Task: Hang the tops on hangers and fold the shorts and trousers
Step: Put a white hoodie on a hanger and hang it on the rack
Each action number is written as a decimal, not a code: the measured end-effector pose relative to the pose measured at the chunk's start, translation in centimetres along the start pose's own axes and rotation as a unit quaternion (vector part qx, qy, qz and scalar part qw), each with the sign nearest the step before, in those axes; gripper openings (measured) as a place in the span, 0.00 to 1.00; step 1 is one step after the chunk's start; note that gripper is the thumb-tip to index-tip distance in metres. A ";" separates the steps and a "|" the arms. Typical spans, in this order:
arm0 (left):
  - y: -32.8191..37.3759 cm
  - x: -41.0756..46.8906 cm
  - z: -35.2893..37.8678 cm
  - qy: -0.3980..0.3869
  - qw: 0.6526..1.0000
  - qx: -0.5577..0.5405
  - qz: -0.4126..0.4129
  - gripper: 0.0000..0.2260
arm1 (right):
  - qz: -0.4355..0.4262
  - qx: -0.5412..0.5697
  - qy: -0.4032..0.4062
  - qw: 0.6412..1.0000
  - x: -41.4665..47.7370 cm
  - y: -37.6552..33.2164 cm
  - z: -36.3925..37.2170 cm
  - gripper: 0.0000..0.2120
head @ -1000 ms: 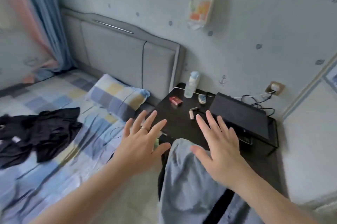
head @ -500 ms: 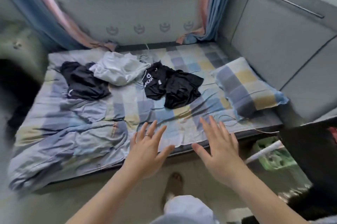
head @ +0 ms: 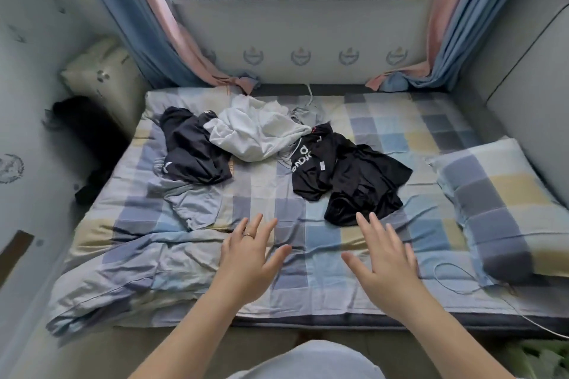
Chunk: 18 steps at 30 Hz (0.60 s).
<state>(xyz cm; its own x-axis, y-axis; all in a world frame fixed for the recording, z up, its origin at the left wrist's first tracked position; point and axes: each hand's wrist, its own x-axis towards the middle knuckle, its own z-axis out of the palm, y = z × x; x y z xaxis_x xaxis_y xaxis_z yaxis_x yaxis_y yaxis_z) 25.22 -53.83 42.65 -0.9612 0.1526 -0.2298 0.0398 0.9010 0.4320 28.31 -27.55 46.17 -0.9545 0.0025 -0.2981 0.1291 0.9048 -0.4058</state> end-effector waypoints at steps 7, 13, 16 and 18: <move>0.4 8.7 -0.3 -0.016 1.000 -0.010 -0.014 0.34 | 0.004 -0.009 -0.008 1.000 8.3 0.1 -1.7 0.34; -1.3 16.0 -0.6 -0.027 0.999 0.018 -0.014 0.30 | -0.007 -0.038 0.001 0.999 14.1 -0.8 -1.0 0.34; -3.9 19.8 -0.9 -0.032 0.999 0.026 -0.014 0.30 | -0.013 -0.053 0.003 0.998 17.9 -2.2 0.7 0.34; -6.5 22.3 -1.2 -0.030 0.999 0.031 -0.013 0.31 | -0.015 -0.055 0.009 0.998 21.1 -4.0 2.3 0.35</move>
<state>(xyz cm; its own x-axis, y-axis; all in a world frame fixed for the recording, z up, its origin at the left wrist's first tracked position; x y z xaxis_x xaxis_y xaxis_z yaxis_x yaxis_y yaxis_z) 3.16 -56.81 35.76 -0.9442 0.1509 -0.2928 0.0333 0.9281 0.3708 8.31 -32.11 39.52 -0.9621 -0.0187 -0.2720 0.0713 0.9457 -0.3171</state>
